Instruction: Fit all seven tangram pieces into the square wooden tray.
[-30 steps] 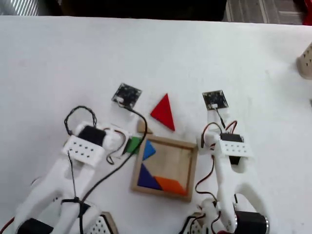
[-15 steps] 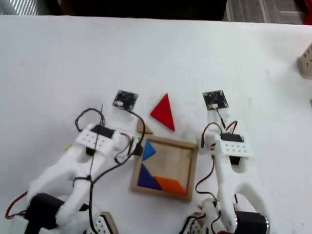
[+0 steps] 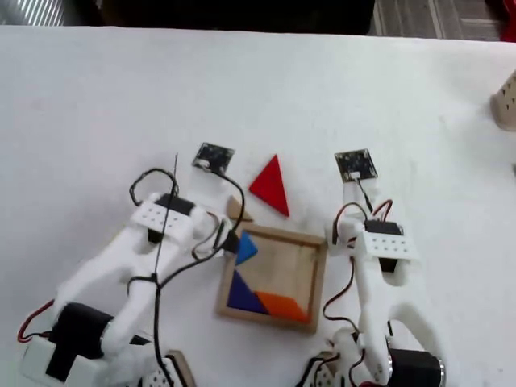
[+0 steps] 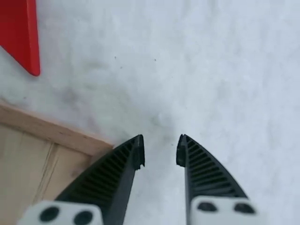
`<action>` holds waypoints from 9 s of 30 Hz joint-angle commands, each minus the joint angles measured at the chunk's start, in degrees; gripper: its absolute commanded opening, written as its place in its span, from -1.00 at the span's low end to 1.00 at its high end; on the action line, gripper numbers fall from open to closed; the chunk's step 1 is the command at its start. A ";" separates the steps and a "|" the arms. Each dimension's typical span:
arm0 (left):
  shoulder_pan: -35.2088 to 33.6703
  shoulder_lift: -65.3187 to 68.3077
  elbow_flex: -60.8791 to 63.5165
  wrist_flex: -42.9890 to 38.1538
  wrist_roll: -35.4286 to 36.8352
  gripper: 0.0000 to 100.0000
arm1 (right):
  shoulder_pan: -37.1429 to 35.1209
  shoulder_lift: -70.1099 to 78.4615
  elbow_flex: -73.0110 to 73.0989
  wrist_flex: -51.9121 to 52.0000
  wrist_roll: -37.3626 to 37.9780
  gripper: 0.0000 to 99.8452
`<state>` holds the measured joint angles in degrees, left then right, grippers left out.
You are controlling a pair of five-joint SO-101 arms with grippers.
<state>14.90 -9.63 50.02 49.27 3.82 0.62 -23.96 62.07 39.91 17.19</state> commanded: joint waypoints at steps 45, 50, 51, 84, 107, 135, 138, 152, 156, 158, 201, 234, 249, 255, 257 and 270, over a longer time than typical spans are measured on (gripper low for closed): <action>-3.30 1.10 -3.78 -6.24 -23.21 -0.48 | 0.13 -0.75 -2.46 0.48 0.70 -0.76; -1.36 1.10 -3.34 -5.19 -29.19 -0.48 | 0.13 -0.75 -2.46 0.48 0.70 -0.76; -1.27 1.10 -3.34 -4.48 -29.54 -0.48 | 0.13 -0.75 -2.46 0.48 0.70 -0.76; -6.55 -2.59 -18.55 15.91 -35.96 -0.38 | 0.13 -0.75 -2.46 0.48 0.70 -0.76; -8.40 21.05 -26.02 11.60 -51.52 -0.53 | 0.13 -0.75 -2.46 0.48 0.70 -0.76; 0.48 10.86 -25.93 19.52 -37.89 -0.95 | 0.13 -0.75 -2.46 0.48 0.70 -0.76; 2.95 3.47 -25.85 22.07 -28.40 -0.95 | 0.13 -0.75 -2.46 0.48 0.70 -0.76; 6.81 -5.67 -25.41 29.10 -15.30 -0.95 | 0.13 -0.75 -2.46 0.48 0.70 -0.76; -0.75 -5.49 -25.41 25.93 -15.74 -0.89 | 0.13 -0.75 -2.46 0.48 0.70 -0.76; -3.56 -5.49 -25.41 25.23 -15.74 -0.76 | 0.13 -0.75 -2.46 0.48 0.70 -0.76; -6.99 43.12 -58.29 20.84 -15.82 -0.92 | 0.13 -0.75 -2.46 0.48 0.70 -0.76; 20.18 2.59 -25.93 24.79 -6.68 -0.95 | 6.99 -0.75 -4.75 2.24 0.18 -0.76; 31.25 2.68 -17.05 5.80 -6.77 -0.93 | 7.60 -0.66 -4.84 2.07 0.18 -0.76; 29.41 2.68 -15.82 5.54 -6.33 -0.49 | 7.60 -0.66 -4.92 2.15 0.18 -0.76; 29.32 2.59 -14.07 5.36 -6.33 -0.38 | 7.60 -0.57 -4.92 2.07 0.18 -0.76; 22.64 -0.66 -15.30 13.45 -6.86 -0.51 | 7.43 -0.31 -4.92 2.07 0.26 -0.76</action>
<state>42.33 -4.26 39.12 57.10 -3.12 8.00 -23.96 59.78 41.67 17.19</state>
